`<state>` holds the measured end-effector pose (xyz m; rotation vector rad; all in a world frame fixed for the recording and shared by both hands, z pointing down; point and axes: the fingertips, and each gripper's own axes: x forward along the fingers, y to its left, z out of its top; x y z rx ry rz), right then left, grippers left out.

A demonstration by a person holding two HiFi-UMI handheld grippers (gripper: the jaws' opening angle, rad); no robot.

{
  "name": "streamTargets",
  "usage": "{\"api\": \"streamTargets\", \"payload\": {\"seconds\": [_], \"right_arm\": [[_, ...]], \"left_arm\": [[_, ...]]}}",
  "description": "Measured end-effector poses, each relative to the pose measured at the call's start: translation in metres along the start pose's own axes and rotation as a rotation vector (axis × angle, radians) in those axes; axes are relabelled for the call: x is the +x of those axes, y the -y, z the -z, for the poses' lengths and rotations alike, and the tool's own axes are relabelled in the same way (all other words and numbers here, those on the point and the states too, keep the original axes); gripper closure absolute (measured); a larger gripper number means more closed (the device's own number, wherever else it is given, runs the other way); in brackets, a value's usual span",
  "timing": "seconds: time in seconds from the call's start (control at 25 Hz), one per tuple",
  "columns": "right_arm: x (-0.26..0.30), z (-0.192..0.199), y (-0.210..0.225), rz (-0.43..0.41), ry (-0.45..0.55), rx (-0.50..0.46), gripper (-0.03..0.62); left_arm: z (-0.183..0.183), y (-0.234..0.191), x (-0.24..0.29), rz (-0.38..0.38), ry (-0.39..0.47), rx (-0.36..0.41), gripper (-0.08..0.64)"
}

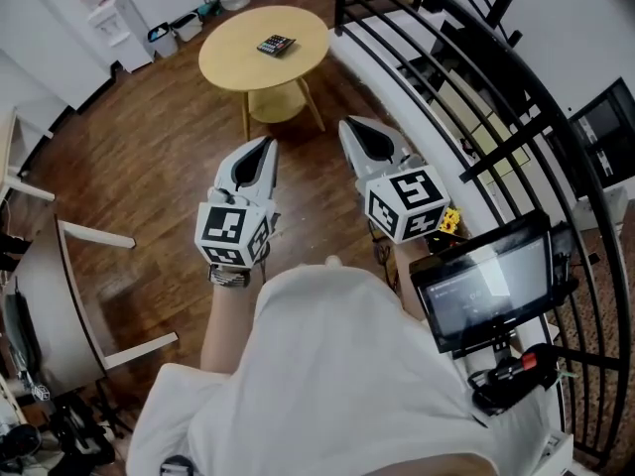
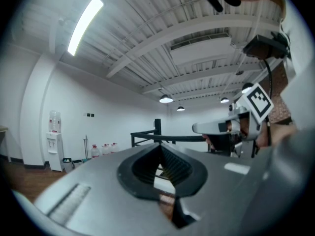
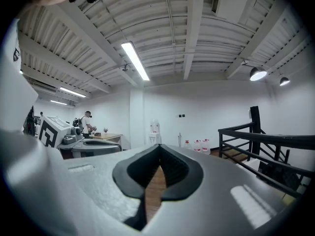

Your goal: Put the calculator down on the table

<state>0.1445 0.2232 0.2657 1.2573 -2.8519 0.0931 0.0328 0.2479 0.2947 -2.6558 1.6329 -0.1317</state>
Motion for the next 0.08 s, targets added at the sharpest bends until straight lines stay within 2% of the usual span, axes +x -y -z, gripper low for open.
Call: {"api": "streamTargets", "payload": {"seconds": [0.08], "right_arm": [[-0.0001,0.0008,-0.0002,0.003,-0.001,0.003,0.591]], "left_arm": [[-0.0009,-0.0002,-0.001,0.001,0.006,-0.001,0.555]]}}
